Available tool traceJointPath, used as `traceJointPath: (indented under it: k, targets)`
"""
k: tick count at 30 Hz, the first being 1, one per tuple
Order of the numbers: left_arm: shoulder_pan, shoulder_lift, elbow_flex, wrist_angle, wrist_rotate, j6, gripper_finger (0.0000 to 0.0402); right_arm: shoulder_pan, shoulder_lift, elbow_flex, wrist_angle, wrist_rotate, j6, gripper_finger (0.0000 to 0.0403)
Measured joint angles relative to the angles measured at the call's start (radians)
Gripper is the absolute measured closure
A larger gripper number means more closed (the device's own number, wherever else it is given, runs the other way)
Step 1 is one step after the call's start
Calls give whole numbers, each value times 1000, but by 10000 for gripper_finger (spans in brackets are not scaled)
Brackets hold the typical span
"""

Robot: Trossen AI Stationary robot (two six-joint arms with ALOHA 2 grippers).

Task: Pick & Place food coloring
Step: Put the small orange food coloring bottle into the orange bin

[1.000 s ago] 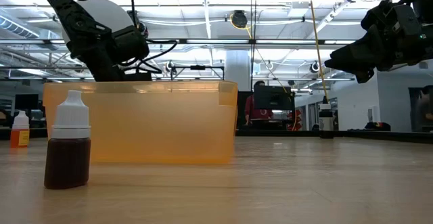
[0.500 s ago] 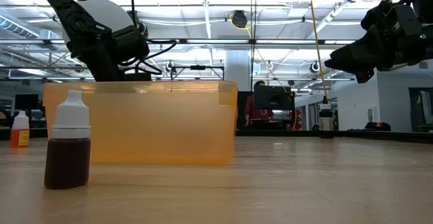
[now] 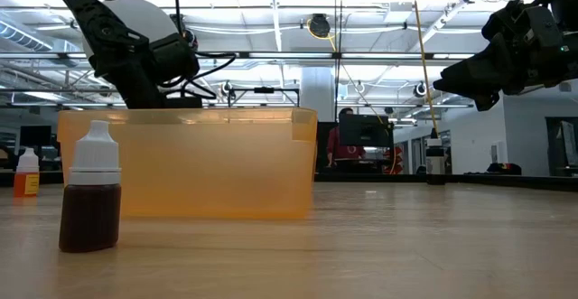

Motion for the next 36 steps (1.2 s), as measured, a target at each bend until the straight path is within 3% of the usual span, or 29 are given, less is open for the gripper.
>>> traceJointPath:
  k: [11, 19, 24, 36]
  targets:
    - [-12, -1, 0, 4, 3, 10, 335, 0, 0, 0, 0, 0, 0, 273]
    - [-17, -1, 0, 1, 0, 8, 317, 0, 0, 0, 0, 0, 0, 273]
    - [-43, -28, 0, -6, -5, 20, 342, 0, 0, 0, 0, 0, 0, 273]
    - [-143, -248, 0, -90, -35, -71, 339, 0, 0, 0, 0, 0, 0, 273]
